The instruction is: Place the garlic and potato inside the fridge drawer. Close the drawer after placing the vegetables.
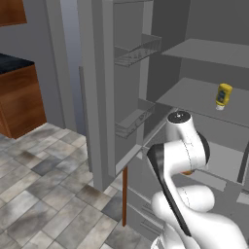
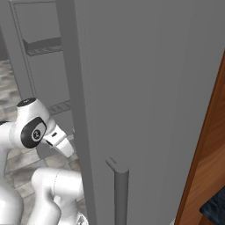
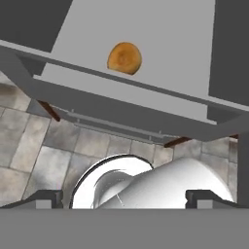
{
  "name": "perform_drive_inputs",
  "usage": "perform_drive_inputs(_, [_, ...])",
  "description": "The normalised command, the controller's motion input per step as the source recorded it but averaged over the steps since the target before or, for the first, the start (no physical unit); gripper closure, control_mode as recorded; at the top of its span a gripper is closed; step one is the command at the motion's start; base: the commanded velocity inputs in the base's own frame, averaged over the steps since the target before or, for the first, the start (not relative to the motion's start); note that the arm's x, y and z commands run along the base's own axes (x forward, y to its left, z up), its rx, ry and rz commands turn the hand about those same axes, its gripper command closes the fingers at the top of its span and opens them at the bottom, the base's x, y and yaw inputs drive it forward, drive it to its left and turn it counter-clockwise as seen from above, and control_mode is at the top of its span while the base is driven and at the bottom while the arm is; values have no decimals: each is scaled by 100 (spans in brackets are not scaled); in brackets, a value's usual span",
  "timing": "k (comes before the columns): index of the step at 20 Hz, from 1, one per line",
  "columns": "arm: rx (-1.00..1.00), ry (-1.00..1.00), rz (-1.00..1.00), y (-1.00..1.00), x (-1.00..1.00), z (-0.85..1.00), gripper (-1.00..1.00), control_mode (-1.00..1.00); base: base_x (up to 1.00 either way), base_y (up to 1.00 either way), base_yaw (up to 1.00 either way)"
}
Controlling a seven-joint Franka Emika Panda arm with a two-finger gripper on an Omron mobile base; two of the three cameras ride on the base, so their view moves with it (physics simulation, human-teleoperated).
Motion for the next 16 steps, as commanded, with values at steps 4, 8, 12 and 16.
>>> perform_drive_inputs(4, [0, 0, 0, 0, 0, 0, -100, -100, 0, 0, 0])
perform_drive_inputs(8, [0, -1, 3, 0, 0, -2, -100, 100, -12, 0, 25])
perform_drive_inputs(12, [0, 0, 0, 0, 0, 0, -100, 100, -26, 0, 68])
perform_drive_inputs(16, [0, 0, 0, 0, 0, 0, -100, 100, -39, 6, 72])
